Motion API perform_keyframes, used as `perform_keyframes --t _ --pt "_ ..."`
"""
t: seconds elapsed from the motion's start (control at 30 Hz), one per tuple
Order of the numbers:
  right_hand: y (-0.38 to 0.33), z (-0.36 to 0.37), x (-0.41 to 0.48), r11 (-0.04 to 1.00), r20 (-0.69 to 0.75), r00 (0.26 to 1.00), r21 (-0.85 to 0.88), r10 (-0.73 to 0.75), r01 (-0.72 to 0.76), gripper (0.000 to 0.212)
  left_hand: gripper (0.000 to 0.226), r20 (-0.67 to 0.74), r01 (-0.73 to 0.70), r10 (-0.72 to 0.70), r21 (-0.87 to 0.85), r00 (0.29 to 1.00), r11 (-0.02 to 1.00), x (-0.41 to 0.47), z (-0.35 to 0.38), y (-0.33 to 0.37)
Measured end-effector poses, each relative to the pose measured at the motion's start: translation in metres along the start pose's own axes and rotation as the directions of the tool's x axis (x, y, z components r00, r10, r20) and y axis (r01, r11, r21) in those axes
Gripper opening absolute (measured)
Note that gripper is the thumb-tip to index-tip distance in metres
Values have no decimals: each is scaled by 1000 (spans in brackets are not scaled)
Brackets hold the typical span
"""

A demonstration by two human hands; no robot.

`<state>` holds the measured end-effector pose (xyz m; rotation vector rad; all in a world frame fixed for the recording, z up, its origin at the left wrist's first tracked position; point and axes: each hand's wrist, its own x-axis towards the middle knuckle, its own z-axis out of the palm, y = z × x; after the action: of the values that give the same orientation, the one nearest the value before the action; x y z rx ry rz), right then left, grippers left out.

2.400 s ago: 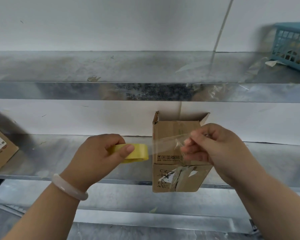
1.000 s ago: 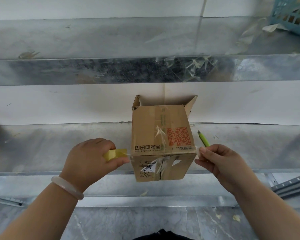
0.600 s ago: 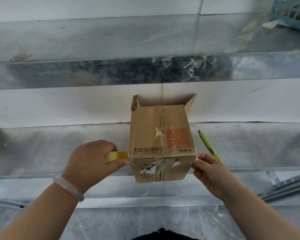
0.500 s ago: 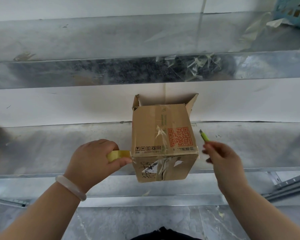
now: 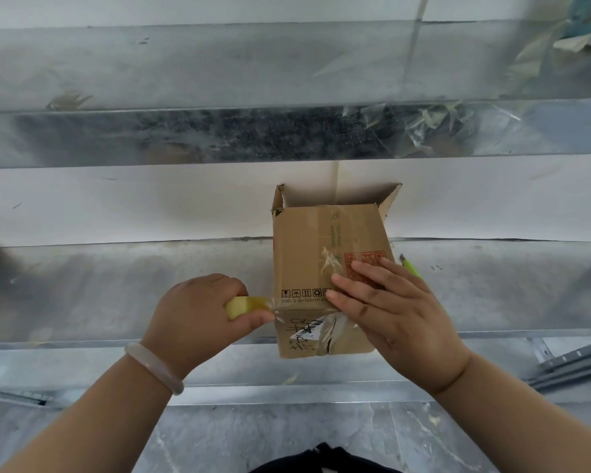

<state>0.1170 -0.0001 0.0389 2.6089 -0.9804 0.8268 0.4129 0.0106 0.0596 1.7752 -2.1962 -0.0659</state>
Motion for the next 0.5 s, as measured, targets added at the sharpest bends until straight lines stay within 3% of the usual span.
perform_keyframes --t 0.07,0.2,0.4,0.5 --pt "-4 -9 5 999 49 998 -21 40 -39 38 79 6 -3 3 0 1000 1000 0 -2 0" --pt "-30 -11 35 992 7 992 7 123 -123 36 71 29 -6 5 11 1000 1000 3 -7 3" --pt "-52 20 49 987 -26 986 14 162 -162 31 63 -76 -55 55 0 996 998 0 -6 2" --pt "-52 22 46 989 -34 989 5 146 -146 31 59 -130 -142 125 -130 983 981 -2 -4 -5"
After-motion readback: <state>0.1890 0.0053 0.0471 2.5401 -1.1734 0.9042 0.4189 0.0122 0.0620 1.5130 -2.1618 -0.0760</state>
